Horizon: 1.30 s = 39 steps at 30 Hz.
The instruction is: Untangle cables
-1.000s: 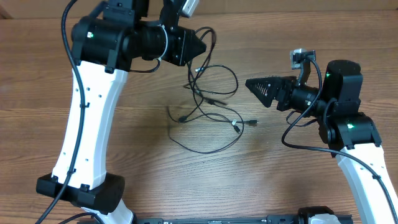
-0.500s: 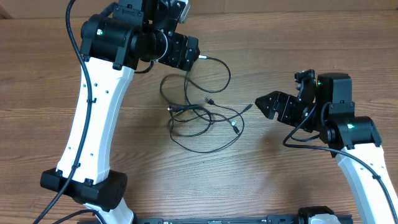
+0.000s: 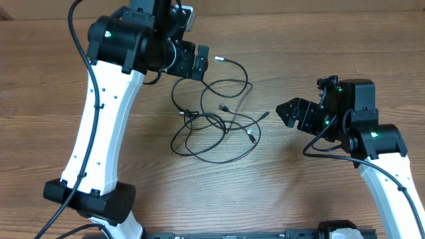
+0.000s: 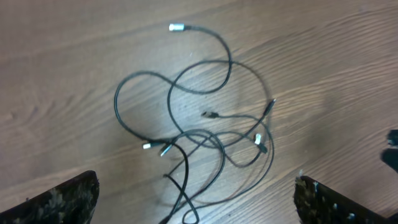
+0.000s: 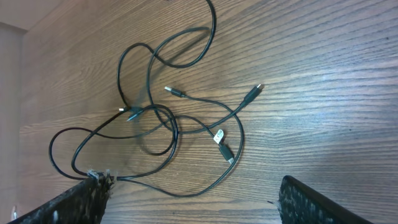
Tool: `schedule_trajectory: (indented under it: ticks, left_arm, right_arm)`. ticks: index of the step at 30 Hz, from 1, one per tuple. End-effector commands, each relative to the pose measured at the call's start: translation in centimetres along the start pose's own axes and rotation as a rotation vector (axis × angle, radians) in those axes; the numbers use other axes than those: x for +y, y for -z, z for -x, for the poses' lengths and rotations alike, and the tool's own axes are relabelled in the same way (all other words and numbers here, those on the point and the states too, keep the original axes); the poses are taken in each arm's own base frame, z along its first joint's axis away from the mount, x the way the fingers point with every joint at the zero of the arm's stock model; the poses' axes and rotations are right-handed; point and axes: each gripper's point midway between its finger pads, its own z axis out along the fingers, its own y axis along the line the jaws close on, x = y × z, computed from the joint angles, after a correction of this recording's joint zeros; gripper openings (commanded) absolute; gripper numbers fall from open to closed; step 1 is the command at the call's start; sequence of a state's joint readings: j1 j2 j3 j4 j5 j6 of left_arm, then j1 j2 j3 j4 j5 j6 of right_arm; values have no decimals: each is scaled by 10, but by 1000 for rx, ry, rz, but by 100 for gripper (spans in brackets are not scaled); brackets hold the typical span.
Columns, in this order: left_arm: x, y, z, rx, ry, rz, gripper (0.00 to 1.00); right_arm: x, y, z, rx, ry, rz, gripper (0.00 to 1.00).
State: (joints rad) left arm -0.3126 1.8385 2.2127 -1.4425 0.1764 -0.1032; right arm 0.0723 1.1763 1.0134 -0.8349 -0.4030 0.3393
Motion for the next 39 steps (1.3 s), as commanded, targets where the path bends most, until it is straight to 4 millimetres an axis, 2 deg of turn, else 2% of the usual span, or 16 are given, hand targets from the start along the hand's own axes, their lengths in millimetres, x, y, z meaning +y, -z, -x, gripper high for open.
schedule_trajectory:
  ticks: [1, 5, 10, 14, 16, 17, 18, 22, 24, 27, 31, 38, 39]
  left_arm:
    - [8, -20, -11, 55, 47, 31, 100]
    - [-5, -53, -28, 125, 46, -55, 99]
    - [-43, -88, -44, 162, -27, -252, 99]
    - [-68, -112, -50, 142, -89, -300, 98]
    - [-79, -119, -52, 128, -126, -315, 95]
    - [-91, -128, -55, 111, -181, -323, 93]
    - [-95, -134, -57, 104, -197, -313, 93]
    - [-102, -157, -70, 94, -244, -280, 93]
    - [-111, -171, -80, 85, -270, -296, 90]
    - [-117, -182, -83, 57, -296, -290, 84]
    - [-110, -199, -87, 18, -318, -221, 73]
    - [-107, -224, -106, 10, -334, -211, 61]
    - [-106, -228, -108, 15, -332, -210, 57]
  right_arm:
    - [3, 5, 5, -22, 17, -1, 85]
    - [3, 5, 5, -22, 17, -1, 85]
    - [3, 5, 5, -22, 17, -1, 85]
    - [3, 5, 5, -21, 17, -2, 85]
    - [3, 5, 5, -22, 17, -1, 85]
    - [3, 5, 5, -22, 17, -1, 85]
    - [3, 5, 5, -22, 17, -1, 85]
    - [1, 5, 4, -19, 14, -8, 85]
    - [-5, 5, 6, -28, 10, -45, 85]
    - [-13, 5, 7, -40, -6, -91, 84]
    - [-25, 7, 6, -44, -22, -153, 80]
    - [-51, 13, 3, -63, -102, -297, 80]
    - [-52, 13, 3, -62, -105, -303, 80]
